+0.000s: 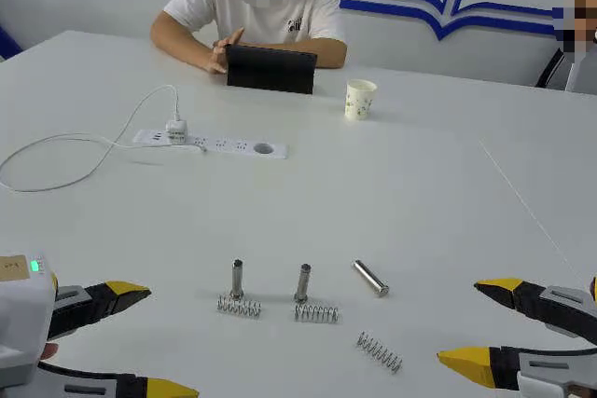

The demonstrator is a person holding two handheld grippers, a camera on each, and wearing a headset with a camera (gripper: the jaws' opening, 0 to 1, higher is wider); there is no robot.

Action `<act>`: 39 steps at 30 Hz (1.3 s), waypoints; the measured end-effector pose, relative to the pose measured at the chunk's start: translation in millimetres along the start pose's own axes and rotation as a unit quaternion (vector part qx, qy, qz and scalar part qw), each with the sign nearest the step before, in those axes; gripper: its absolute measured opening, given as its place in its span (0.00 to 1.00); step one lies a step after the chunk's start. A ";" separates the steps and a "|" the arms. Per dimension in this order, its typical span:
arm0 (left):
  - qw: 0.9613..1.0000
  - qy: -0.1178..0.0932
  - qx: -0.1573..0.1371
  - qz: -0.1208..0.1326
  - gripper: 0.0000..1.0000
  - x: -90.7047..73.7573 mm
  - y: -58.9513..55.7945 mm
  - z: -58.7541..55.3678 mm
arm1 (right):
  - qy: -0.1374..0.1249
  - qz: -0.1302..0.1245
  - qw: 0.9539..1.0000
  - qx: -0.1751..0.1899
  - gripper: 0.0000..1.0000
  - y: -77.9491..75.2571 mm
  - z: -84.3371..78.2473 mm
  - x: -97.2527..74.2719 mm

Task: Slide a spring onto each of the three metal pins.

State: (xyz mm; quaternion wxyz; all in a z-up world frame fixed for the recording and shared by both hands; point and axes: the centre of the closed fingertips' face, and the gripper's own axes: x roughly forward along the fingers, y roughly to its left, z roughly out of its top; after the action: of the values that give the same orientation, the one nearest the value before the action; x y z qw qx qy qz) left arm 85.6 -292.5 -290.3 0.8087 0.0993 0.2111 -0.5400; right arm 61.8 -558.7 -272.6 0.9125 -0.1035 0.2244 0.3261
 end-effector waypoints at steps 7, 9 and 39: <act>1.000 0.001 -0.001 -0.001 0.81 1.0 -0.5 -0.5 | 0.000 0.000 1.000 0.003 0.67 -0.8 -1.0 0.5; 1.000 0.000 -0.001 -0.001 0.81 1.2 -0.7 -0.2 | 0.001 0.000 1.000 0.004 0.67 -0.9 -1.2 0.7; 1.000 -0.006 -0.001 -0.002 0.80 1.9 -4.4 2.3 | 0.015 -0.010 1.000 0.007 0.60 -21.0 6.8 8.7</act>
State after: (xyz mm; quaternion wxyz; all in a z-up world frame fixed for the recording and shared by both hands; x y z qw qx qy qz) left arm 82.7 -296.8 -288.8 0.8087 0.0948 0.2072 -0.5423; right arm 83.7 -567.7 -269.9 0.9130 -0.1044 0.2390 0.3137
